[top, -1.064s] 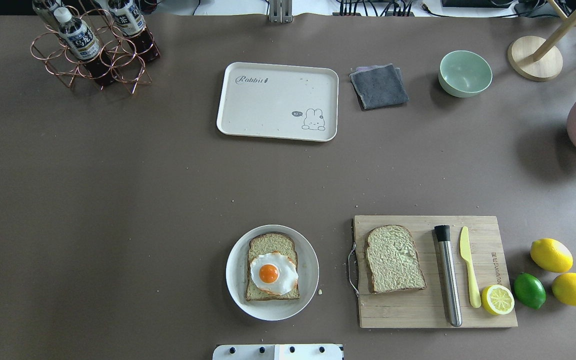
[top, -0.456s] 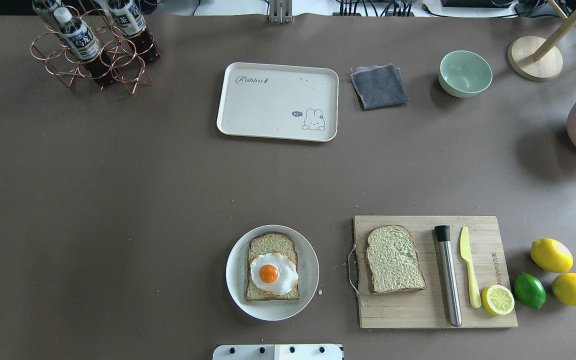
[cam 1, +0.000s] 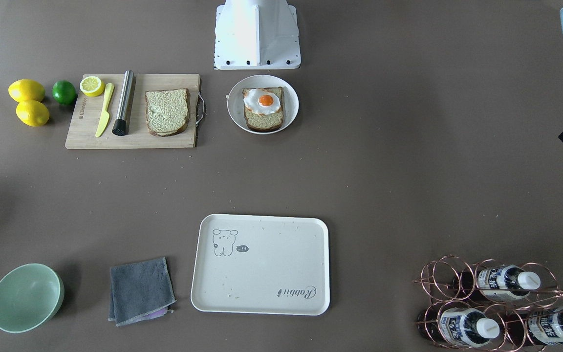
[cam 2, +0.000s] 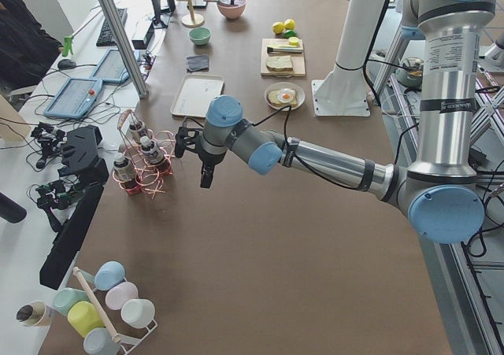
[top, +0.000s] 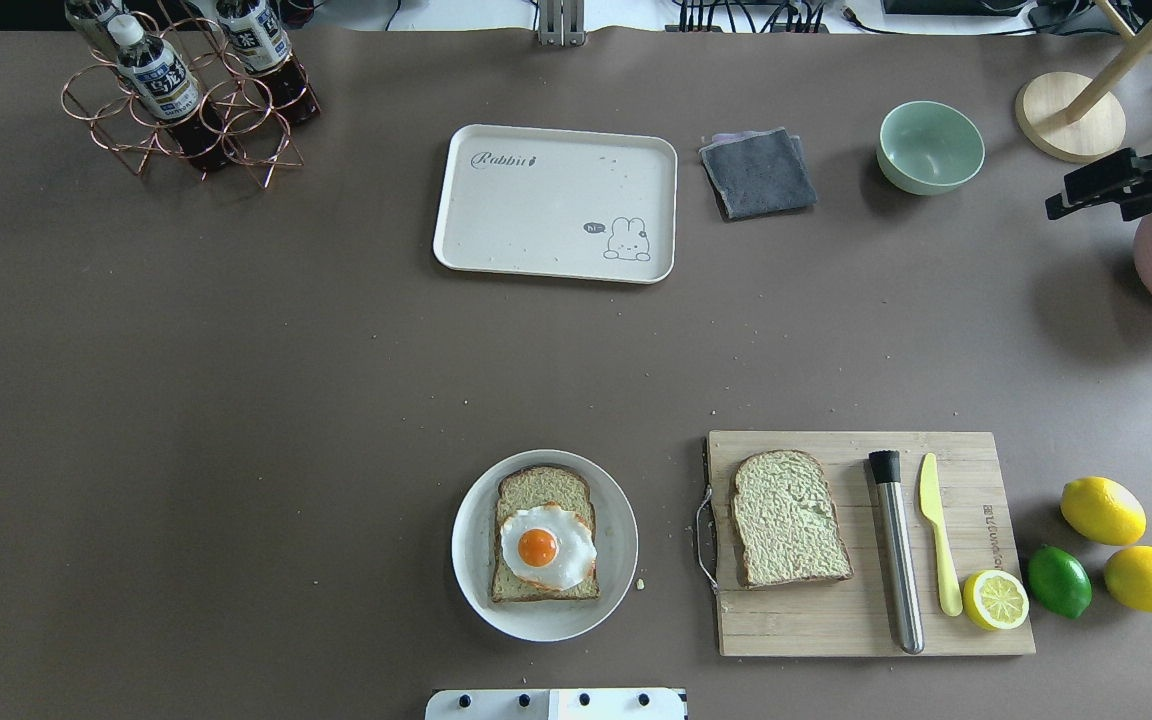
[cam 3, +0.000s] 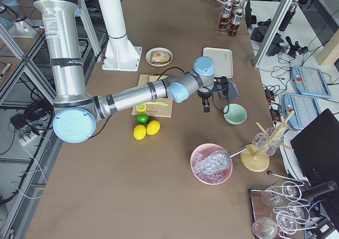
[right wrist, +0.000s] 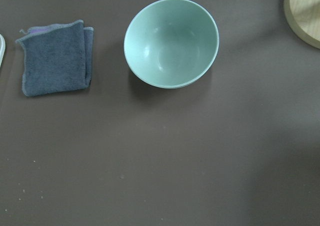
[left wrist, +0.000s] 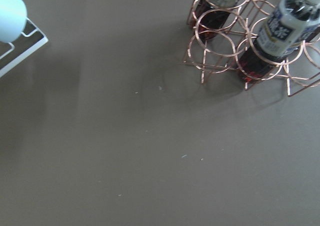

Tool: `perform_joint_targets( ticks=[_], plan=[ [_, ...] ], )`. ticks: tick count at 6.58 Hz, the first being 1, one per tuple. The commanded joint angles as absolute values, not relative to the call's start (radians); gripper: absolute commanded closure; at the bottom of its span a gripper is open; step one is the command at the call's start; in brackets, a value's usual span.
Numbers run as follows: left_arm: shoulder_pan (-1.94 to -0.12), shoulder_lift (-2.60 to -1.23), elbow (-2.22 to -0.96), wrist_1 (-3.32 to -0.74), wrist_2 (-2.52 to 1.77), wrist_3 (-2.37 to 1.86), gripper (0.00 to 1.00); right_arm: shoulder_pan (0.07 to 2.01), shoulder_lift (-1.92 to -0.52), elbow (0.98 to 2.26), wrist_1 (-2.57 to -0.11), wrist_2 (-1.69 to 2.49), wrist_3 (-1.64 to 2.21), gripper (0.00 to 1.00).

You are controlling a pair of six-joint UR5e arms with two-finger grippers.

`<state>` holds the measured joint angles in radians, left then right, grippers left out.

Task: Make sandwich and place on tray
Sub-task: 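Move the right gripper over the cutting-board bread while the left arm advances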

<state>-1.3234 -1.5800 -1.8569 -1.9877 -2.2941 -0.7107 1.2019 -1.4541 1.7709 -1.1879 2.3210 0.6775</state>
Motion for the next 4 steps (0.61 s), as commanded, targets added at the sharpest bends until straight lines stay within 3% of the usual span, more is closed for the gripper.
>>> perform_joint_targets(
  ticks=[1, 4],
  plan=[
    [-1.176, -1.632, -1.922, -2.022, -2.211, -0.949, 0.03, 1.08, -1.454, 1.81, -1.08, 2.243, 0.895, 0.0],
    [-1.028, -1.635, -2.003, -2.022, -2.137, -1.122, 0.03, 0.907, -1.497, 1.946, -1.08, 2.215, 1.084, 0.0]
  ],
)
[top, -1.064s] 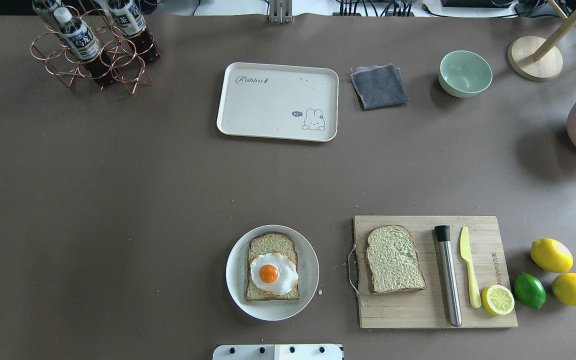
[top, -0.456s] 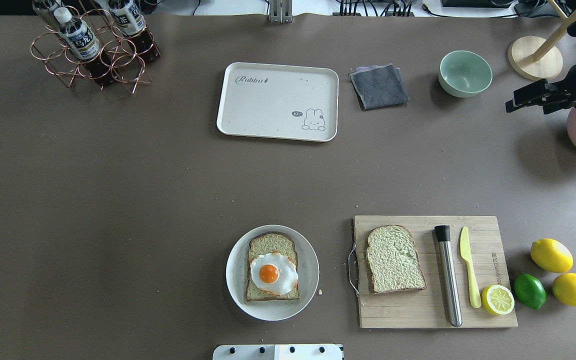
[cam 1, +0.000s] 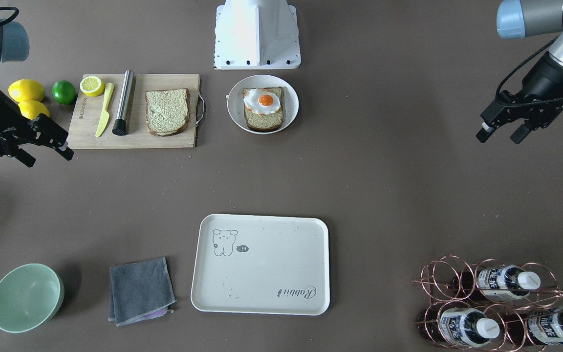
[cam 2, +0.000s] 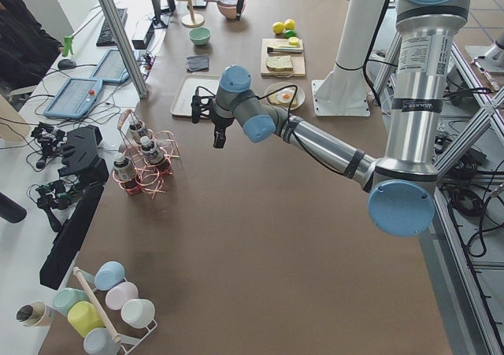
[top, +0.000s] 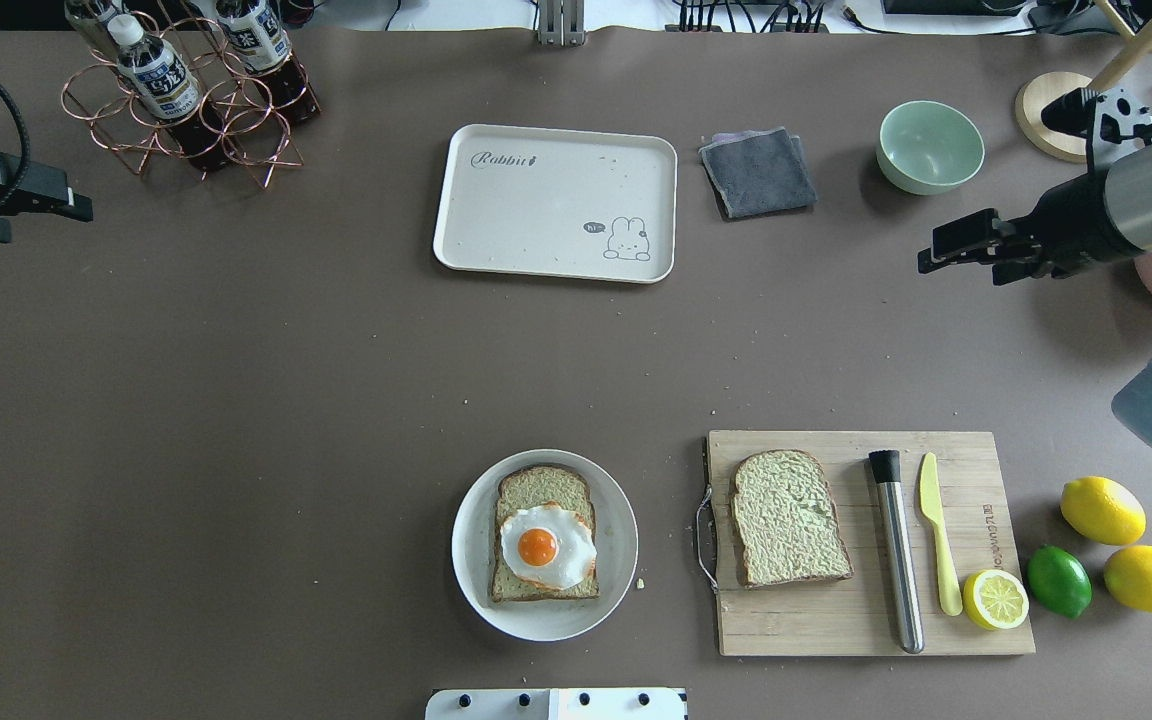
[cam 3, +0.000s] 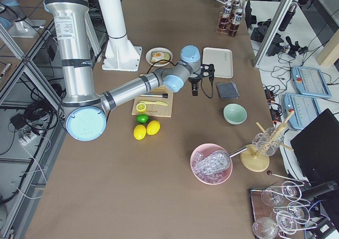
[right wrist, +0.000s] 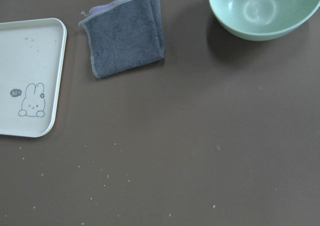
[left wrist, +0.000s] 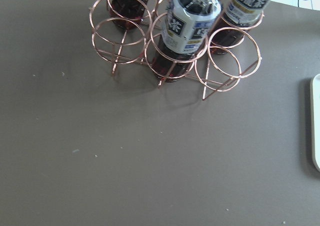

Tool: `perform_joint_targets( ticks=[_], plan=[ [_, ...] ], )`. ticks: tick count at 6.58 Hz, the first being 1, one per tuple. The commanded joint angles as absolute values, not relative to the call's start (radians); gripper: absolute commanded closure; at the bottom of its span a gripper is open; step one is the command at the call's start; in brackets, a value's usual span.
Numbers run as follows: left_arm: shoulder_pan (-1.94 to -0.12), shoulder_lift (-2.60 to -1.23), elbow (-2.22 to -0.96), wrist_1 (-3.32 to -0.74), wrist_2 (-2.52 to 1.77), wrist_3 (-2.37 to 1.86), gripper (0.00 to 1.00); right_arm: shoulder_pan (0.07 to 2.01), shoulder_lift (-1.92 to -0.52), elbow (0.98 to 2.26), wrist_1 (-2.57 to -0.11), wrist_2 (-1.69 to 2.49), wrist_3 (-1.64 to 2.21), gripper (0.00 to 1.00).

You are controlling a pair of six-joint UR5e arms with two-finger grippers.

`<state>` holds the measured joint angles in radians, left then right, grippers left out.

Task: Make sandwich and place on tray
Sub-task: 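Move the right gripper over the cutting-board bread while the left arm advances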

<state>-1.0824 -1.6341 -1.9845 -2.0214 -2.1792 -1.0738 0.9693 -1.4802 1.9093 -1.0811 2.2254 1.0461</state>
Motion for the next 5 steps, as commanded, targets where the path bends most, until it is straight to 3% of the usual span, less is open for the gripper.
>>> perform_joint_targets(
  ticks=[1, 3, 5],
  plan=[
    [-0.967, -1.635, -2.009, -2.022, -2.062, -1.155, 0.03, 0.84, -1.505, 1.972, -1.08, 2.183, 1.085, 0.0],
    [-0.845, -1.632, -2.046, -2.022, -1.961, -1.224, 0.03, 0.682, -1.573, 2.063, -1.081, 2.068, 1.085, 0.0],
    [-0.781, -1.635, -2.066, -2.019, -1.898, -1.267, 0.03, 0.617, -1.594, 2.069, -1.081, 2.048, 1.086, 0.01]
  ],
)
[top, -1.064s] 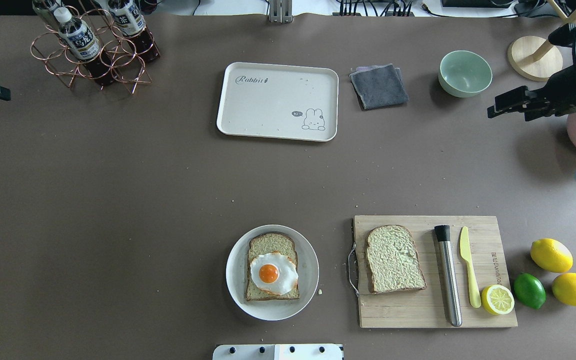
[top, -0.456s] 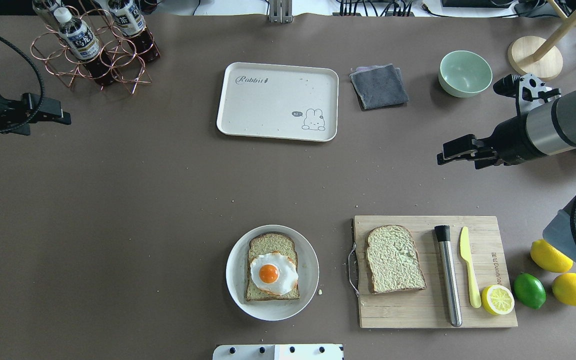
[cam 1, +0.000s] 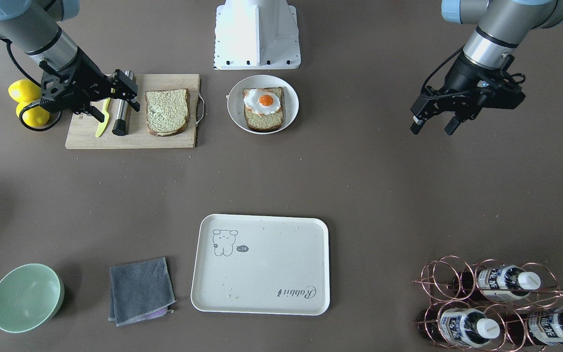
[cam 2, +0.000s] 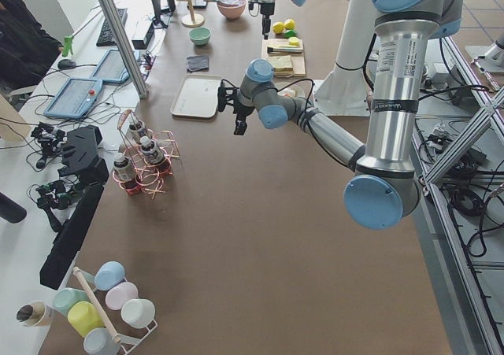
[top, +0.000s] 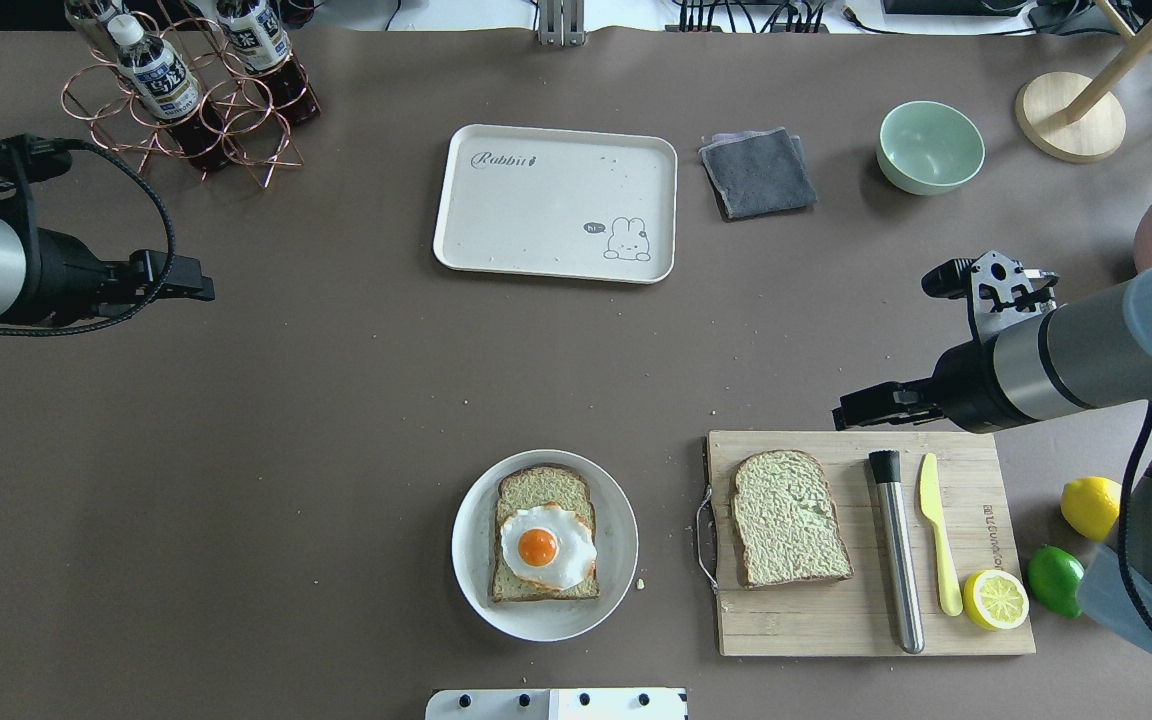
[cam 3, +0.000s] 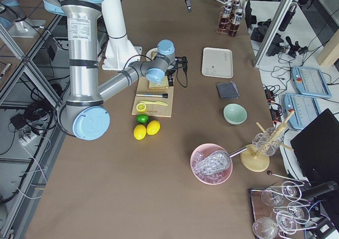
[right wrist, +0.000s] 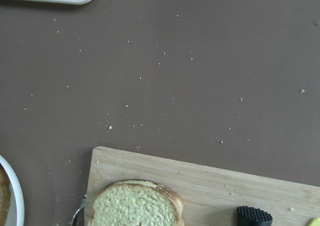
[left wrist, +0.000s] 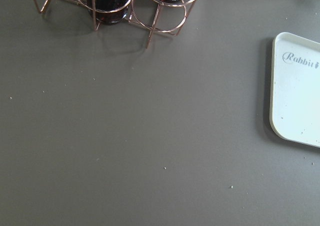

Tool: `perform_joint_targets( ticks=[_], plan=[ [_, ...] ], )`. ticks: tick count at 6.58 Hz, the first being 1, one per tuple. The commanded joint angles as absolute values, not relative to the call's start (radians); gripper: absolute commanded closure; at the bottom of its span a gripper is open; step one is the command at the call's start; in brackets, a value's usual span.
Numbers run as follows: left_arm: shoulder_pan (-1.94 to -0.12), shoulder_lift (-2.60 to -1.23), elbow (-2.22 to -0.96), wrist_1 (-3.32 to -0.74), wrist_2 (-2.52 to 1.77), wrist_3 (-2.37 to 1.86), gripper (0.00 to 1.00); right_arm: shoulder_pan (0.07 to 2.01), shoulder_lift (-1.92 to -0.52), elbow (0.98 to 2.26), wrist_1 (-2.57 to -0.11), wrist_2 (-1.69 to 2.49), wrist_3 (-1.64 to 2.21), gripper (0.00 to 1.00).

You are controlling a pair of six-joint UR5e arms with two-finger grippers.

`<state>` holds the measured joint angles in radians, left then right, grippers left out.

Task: Make sandwich and place on tray
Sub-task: 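Move the right gripper over the cutting-board bread while the left arm advances, then grasp the bread slice edge with the right gripper and lift it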

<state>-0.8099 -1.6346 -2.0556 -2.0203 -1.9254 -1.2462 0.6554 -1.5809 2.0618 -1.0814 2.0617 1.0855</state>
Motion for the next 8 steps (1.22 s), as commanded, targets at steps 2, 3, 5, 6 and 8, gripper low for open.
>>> perform_joint_targets(
  ticks=[2, 3, 5, 6, 8],
  plan=[
    [-0.781, -1.635, -2.068, -2.017, -1.896, -1.267, 0.03, 0.531, -1.598, 2.066, -1.08, 1.972, 1.086, 0.01],
    [-0.781, -1.635, -2.068, -2.017, -1.893, -1.267, 0.03, 0.476, -1.595, 2.06, -1.078, 1.923, 1.126, 0.01],
    [-0.781, -1.635, -2.066, -2.017, -1.893, -1.267, 0.03, 0.414, -1.583, 2.03, -1.051, 1.867, 1.178, 0.06],
    [-0.781, -1.635, -2.066, -2.017, -1.891, -1.267, 0.03, 0.414, -1.585, 2.007, -1.019, 1.867, 1.178, 0.22],
    [-0.781, -1.634, -2.066, -2.017, -1.891, -1.267, 0.03, 0.411, -1.583, 1.993, -1.019, 1.864, 1.178, 0.23]
  ],
)
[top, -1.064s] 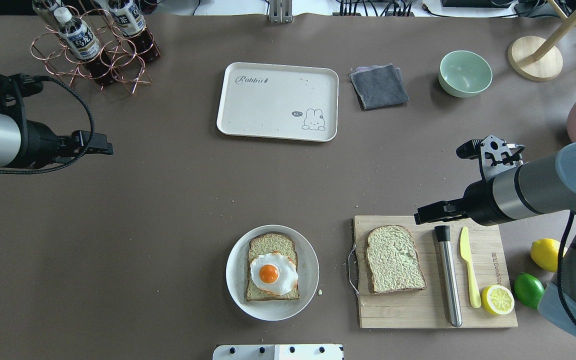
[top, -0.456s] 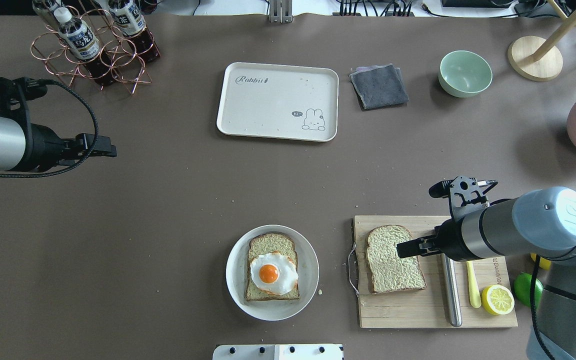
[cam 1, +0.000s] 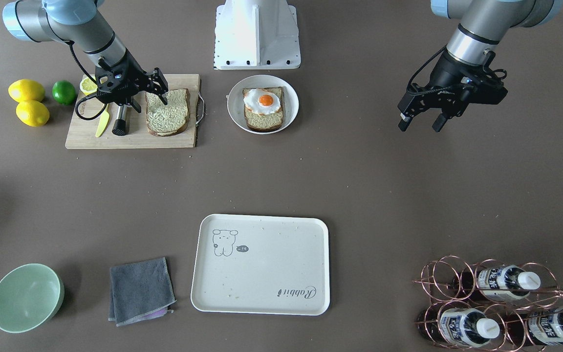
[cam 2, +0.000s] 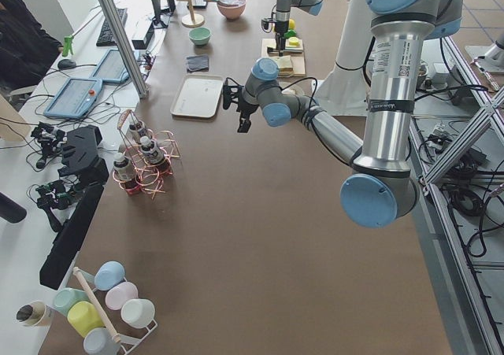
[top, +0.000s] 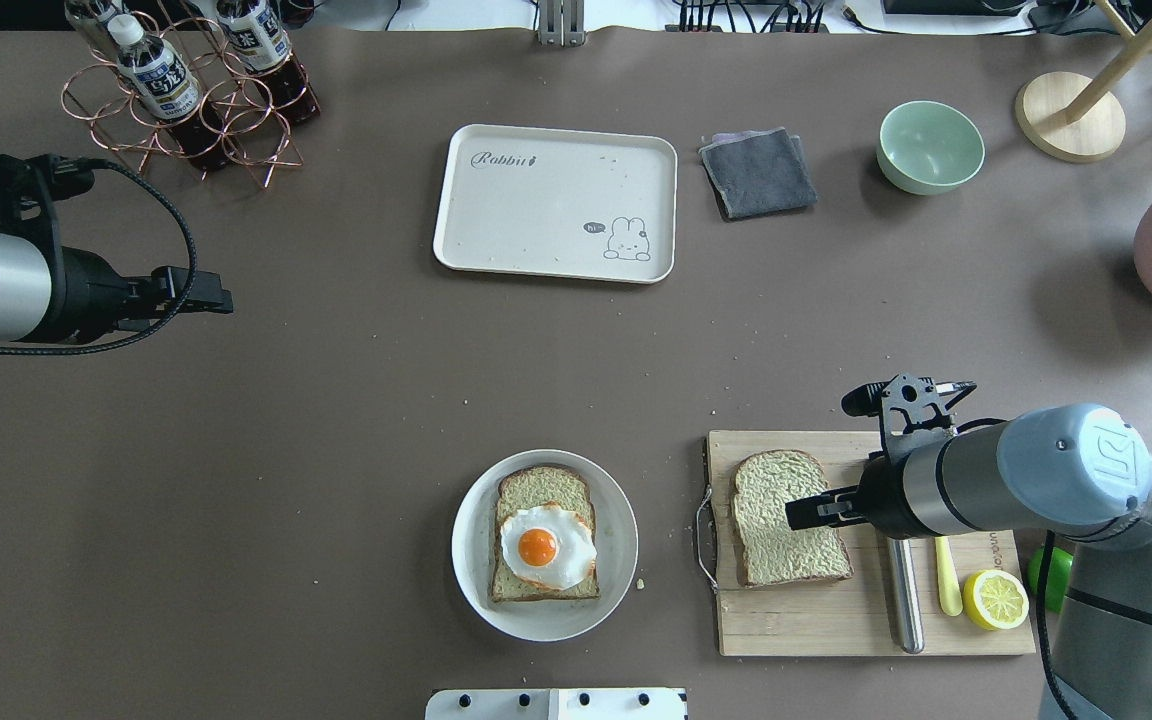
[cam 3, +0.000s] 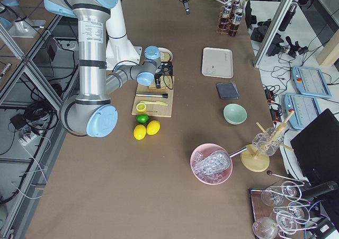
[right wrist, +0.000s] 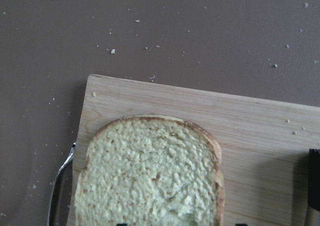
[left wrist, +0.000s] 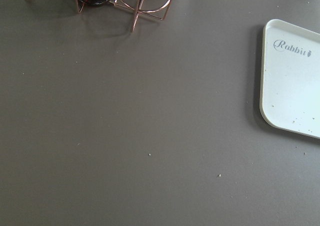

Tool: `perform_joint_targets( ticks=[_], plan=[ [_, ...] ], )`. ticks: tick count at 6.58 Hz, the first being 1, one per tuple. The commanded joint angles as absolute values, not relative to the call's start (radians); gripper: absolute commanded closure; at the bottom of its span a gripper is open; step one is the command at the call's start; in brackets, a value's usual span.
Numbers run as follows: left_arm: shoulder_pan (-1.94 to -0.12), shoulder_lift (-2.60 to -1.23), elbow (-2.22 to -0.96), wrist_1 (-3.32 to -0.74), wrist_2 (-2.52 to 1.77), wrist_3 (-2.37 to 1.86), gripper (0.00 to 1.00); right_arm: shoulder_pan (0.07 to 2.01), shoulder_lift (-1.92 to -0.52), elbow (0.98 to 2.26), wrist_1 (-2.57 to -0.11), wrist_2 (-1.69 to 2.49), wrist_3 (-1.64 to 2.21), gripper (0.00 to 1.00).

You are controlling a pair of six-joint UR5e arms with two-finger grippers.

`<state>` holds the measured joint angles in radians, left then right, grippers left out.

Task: Make sandwich and place on tray
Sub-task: 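Grasp the bread slice edge with the right gripper and lift it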

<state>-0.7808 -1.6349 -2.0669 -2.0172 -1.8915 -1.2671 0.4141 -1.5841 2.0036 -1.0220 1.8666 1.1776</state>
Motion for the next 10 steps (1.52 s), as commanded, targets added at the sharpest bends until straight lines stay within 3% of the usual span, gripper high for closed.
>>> perform_joint_targets(
  ticks=[1, 2, 4, 8, 10],
  plan=[
    [-0.781, -1.634, -2.066, -2.017, -1.891, -1.267, 0.03, 0.405, -1.583, 1.98, -1.019, 1.847, 1.178, 0.22],
    [-0.781, -1.634, -2.066, -2.017, -1.891, -1.267, 0.03, 0.402, -1.583, 1.979, -1.019, 1.842, 1.178, 0.29],
    [-0.781, -1.634, -2.065, -2.017, -1.891, -1.267, 0.03, 0.397, -1.583, 1.979, -1.019, 1.83, 1.178, 1.0],
    [-0.781, -1.637, -2.065, -2.017, -1.891, -1.267, 0.03, 0.428, -1.574, 1.997, -1.019, 1.848, 1.238, 1.0],
    [-0.781, -1.637, -2.063, -2.017, -1.891, -1.267, 0.03, 0.554, -1.553, 2.026, -1.011, 2.004, 1.238, 1.0]
  ],
)
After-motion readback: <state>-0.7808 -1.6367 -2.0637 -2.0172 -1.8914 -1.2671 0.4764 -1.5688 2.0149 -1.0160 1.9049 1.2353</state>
